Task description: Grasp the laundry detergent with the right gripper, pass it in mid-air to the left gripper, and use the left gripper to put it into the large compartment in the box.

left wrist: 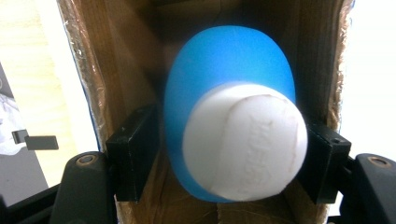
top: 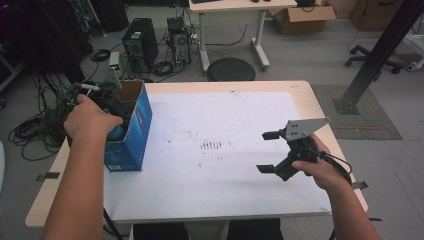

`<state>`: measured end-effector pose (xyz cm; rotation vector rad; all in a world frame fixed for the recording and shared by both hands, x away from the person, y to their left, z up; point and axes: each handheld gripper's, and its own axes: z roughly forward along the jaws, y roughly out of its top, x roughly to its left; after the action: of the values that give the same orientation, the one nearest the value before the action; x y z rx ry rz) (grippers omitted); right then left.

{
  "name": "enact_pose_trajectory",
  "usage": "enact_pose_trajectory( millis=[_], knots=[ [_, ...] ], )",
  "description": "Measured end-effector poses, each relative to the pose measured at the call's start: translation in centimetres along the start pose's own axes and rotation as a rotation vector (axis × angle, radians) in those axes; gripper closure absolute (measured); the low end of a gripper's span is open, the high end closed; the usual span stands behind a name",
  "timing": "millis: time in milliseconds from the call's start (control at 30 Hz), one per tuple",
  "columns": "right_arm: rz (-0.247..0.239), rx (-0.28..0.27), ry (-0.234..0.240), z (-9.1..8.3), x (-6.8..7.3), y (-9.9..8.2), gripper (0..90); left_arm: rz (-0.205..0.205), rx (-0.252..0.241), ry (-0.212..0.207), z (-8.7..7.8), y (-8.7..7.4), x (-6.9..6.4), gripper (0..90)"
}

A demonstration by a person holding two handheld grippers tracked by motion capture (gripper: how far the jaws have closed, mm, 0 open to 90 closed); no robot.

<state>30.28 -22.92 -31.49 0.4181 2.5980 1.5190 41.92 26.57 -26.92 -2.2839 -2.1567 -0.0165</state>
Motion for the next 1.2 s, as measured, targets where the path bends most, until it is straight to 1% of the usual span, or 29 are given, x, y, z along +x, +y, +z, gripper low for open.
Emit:
enact_pose_trajectory(
  millis=[133, 267, 367, 433, 467, 567, 633, 667, 733, 833, 867, 1000, 1067, 1100, 1200],
  knots=[
    [0.000, 0.000, 0.001, 0.0, 0.0, 0.0, 0.6, -0.003, -0.006, -0.004, -0.2, -0.1, 0.1, 30.1],
    [-0.003, -0.002, 0.003, 0.0, 0.0, 0.1, 0.6, -0.004, -0.006, -0.002, -0.5, -0.3, 0.1, 26.1],
    [-0.002, -0.003, 0.003, 0.1, 0.0, 0.2, 0.6, -0.007, -0.015, 0.001, -1.1, -0.4, 0.1, 25.8],
    [-0.005, -0.004, 0.004, 0.1, 0.1, 0.2, 0.6, -0.010, -0.016, 0.005, -1.6, -0.6, 0.1, 24.3],
    [-0.006, -0.005, 0.006, 0.1, 0.1, 0.3, 0.6, -0.012, -0.014, 0.008, -1.7, -0.7, 0.1, 21.7],
    [-0.008, -0.006, 0.008, 0.1, 0.1, 0.4, 0.6, -0.001, -0.019, 0.007, -2.3, -0.9, -0.1, 19.9],
    [-0.010, -0.007, 0.010, 0.0, 0.2, 0.5, 0.5, 0.005, -0.018, 0.018, -2.7, -1.1, -0.2, 18.1],
    [-0.012, -0.008, 0.012, 0.0, 0.2, 0.5, 0.5, 0.003, -0.020, 0.022, -2.9, -1.2, -0.4, 16.4],
    [-0.017, -0.009, 0.015, 0.0, 0.3, 0.6, 0.6, 0.014, -0.019, 0.027, -3.4, -1.4, -0.6, 15.1],
    [-0.020, -0.009, 0.014, -0.1, 0.4, 0.8, 0.6, 0.016, -0.013, 0.041, -4.1, -1.6, -1.0, 9.2],
    [-0.024, -0.010, 0.015, -0.2, 0.5, 0.9, 0.6, 0.022, -0.013, 0.046, -4.4, -1.7, -1.1, 7.4],
    [-0.030, -0.013, 0.014, -0.4, 0.6, 1.2, 0.6, 0.042, -0.045, 0.050, -5.6, -2.1, -1.9, 6.0],
    [-0.034, -0.014, 0.013, -0.5, 0.7, 1.3, 0.6, 0.058, -0.048, 0.056, -6.1, -2.3, -2.3, 4.2],
    [-0.035, -0.014, 0.013, -0.5, 0.7, 1.4, 0.6, 0.071, -0.053, 0.060, -6.5, -2.4, -2.7, 3.7],
    [-0.038, -0.013, 0.012, -0.7, 0.9, 1.5, 0.6, 0.094, -0.064, 0.068, -7.3, -2.6, -3.6, 1.1]
  ],
)
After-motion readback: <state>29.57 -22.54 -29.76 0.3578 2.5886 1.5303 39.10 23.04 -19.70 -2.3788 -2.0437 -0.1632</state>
